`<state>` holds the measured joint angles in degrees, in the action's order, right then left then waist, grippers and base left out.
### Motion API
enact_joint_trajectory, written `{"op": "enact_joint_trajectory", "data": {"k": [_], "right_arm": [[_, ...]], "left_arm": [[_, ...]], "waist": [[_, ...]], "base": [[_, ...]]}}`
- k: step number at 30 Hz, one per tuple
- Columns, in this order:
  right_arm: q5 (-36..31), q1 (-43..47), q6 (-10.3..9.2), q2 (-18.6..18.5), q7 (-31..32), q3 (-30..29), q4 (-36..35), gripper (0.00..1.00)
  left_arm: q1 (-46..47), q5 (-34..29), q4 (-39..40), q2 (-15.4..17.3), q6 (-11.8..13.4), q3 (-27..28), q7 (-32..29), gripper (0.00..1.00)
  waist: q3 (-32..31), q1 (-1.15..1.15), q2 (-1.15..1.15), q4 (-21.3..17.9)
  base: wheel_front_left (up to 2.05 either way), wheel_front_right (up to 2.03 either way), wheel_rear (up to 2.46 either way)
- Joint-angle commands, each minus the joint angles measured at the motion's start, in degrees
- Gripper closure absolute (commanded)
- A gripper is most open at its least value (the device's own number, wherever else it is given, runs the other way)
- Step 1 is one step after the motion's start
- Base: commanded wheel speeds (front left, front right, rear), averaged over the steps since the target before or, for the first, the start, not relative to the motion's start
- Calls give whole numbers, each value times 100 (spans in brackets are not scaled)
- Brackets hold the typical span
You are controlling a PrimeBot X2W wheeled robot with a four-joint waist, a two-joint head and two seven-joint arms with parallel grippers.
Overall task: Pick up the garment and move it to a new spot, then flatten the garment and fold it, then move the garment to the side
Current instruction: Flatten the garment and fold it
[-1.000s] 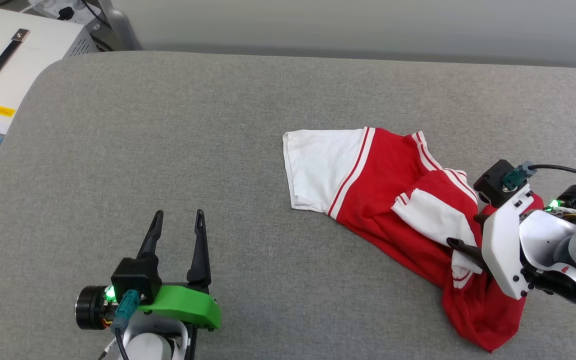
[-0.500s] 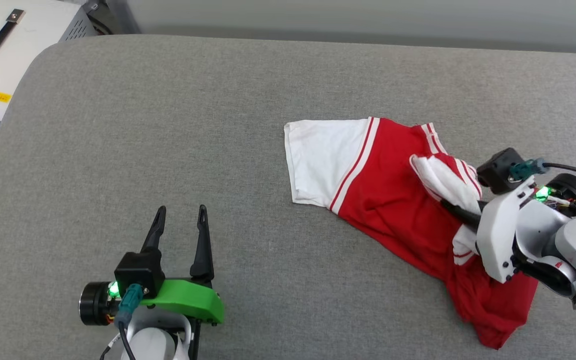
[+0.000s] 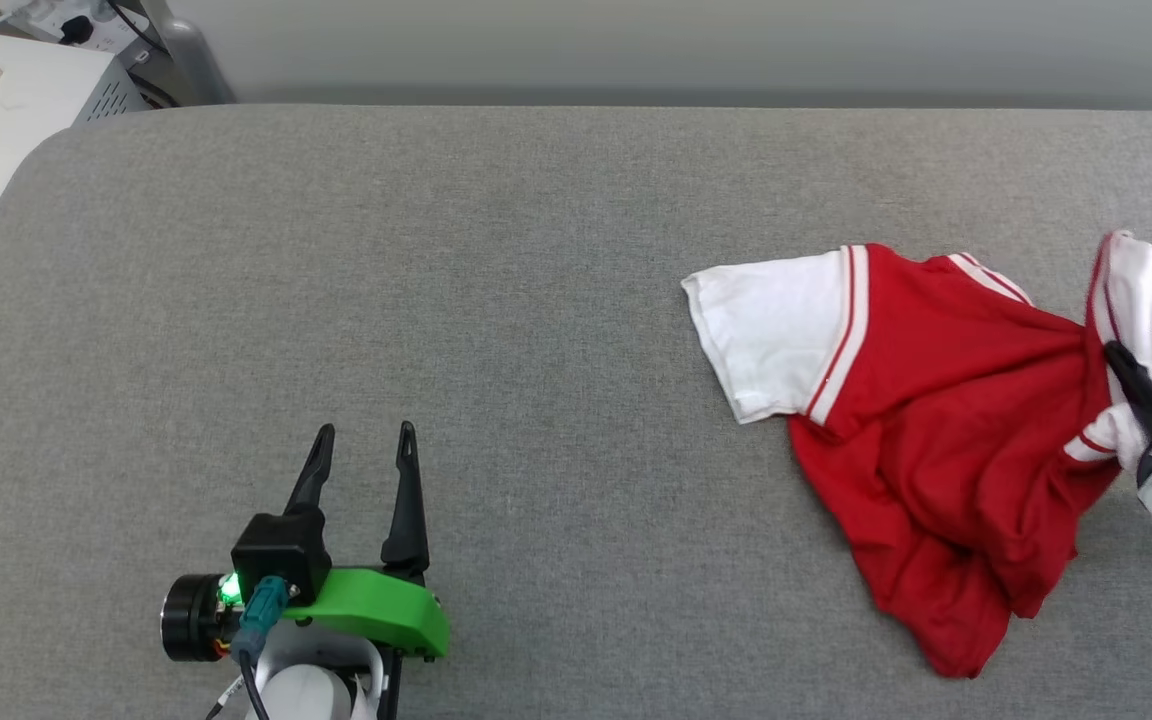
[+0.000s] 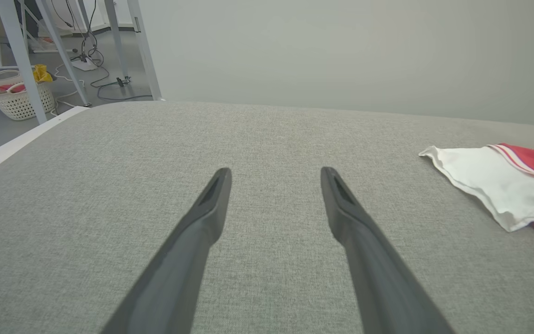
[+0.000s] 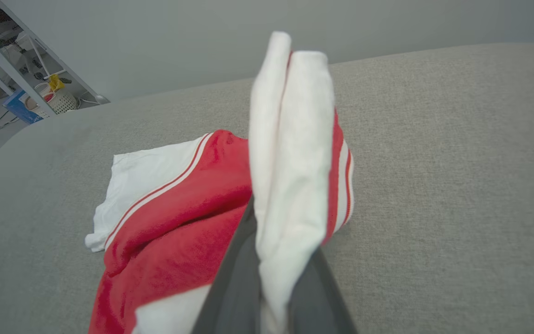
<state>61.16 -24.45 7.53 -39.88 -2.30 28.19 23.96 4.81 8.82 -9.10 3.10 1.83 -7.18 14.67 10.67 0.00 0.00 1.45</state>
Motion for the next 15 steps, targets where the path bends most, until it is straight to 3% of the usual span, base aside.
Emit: {"op": "enact_joint_trajectory", "data": {"k": [1,7,8,9,10,11,15], "right_arm": [[128,145,-4,26,-66,-125,197,100],[438,345,-4,205,-332,-738,1460,100],[426,341,-4,368,-340,-840,2034,100],[404,319,-4,406,-353,-858,2162,78],[367,282,-4,447,-403,-885,2299,9],[329,248,-4,466,-473,-912,2392,0],[14,89,-4,423,-897,-1009,2674,0]], "left_arm": [[-58,7,-16,-22,24,17,33,0],[-41,20,-41,-22,29,5,33,0],[-51,28,-59,-22,35,0,33,0],[-57,30,-63,-22,36,1,33,0],[-67,29,-70,-22,39,3,33,0],[-76,25,-76,-22,41,6,33,0],[-113,-35,-87,-22,36,48,33,0]], "waist": [[18,0,0,-15],[57,0,0,-3],[41,0,0,-1],[33,0,0,-2],[20,0,0,-3],[5,0,0,-4],[-92,0,0,-1]], "base": [[0,0,0],[0,0,0],[0,0,0],[0,0,0],[0,0,0],[0,0,0],[0,0,0]]}}
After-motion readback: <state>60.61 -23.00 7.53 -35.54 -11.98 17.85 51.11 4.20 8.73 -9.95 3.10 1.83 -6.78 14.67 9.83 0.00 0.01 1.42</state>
